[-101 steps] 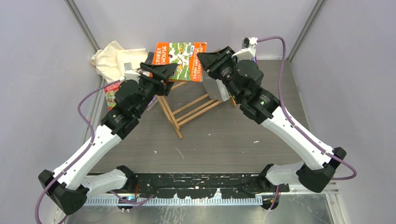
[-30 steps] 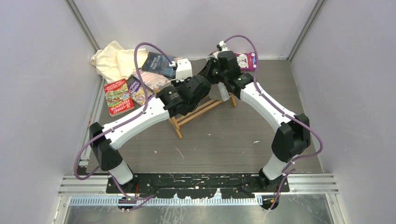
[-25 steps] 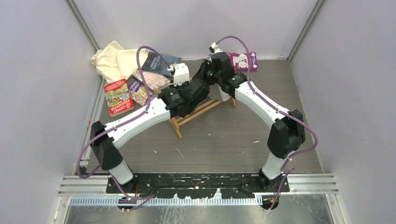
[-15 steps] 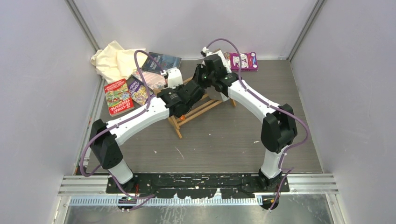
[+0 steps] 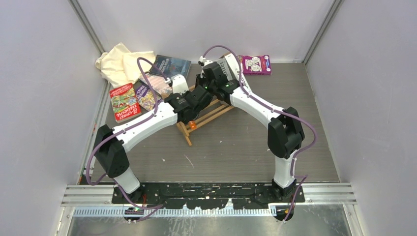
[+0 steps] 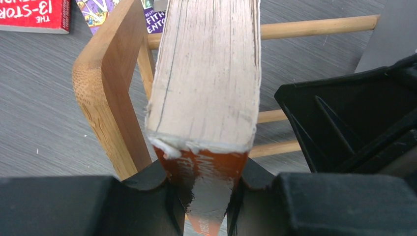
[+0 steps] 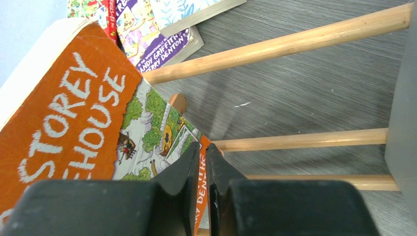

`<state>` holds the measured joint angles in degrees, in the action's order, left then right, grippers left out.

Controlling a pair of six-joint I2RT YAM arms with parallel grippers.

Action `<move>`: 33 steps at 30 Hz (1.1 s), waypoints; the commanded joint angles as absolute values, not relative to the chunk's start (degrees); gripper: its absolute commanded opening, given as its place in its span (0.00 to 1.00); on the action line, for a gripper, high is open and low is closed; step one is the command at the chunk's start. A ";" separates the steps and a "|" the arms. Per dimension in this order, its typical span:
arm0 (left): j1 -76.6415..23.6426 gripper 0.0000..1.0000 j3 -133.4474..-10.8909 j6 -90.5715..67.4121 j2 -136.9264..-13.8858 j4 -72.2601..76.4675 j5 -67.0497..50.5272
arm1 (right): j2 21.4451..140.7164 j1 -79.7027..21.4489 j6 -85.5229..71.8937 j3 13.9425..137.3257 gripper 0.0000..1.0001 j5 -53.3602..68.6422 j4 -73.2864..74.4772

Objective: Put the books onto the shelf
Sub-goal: Place the book on the shelf.

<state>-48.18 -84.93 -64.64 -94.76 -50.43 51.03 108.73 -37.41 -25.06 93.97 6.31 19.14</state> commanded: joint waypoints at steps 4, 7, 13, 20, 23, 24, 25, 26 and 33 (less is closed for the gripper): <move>-47.73 0.00 -85.78 -69.14 -93.67 -51.12 52.90 | 109.60 -38.22 -23.04 94.18 0.16 5.10 16.54; -47.72 0.00 -85.42 -70.09 -93.50 -52.14 53.07 | 109.93 -38.51 -23.02 93.82 0.15 5.02 16.25; -47.72 0.00 -83.50 -71.21 -93.03 -53.06 53.54 | 110.36 -39.18 -23.12 93.18 0.15 5.20 15.77; -47.57 0.00 -82.24 -72.47 -93.32 -54.36 54.14 | 111.12 -39.66 -23.36 92.97 0.15 5.28 15.18; -47.26 0.06 -82.94 -72.60 -93.64 -54.88 54.06 | 111.43 -39.81 -23.38 93.20 0.15 5.34 15.17; -47.14 0.11 -83.44 -72.53 -93.76 -55.11 54.12 | 111.51 -39.80 -23.38 93.29 0.15 5.36 15.18; -47.11 0.16 -83.94 -72.37 -93.90 -55.37 54.21 | 111.56 -39.85 -23.38 93.44 0.15 5.36 15.22; -47.03 0.22 -84.50 -72.26 -94.09 -55.68 54.27 | 111.70 -39.90 -23.38 93.57 0.15 5.36 15.30; -47.07 0.44 -86.47 -72.33 -94.54 -56.92 54.01 | 112.62 -40.51 -23.29 94.37 0.14 5.39 16.07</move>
<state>-47.55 -84.12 -71.85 -94.89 -54.17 50.76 112.25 -39.83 -23.90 92.77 5.63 18.02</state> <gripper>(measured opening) 0.393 0.142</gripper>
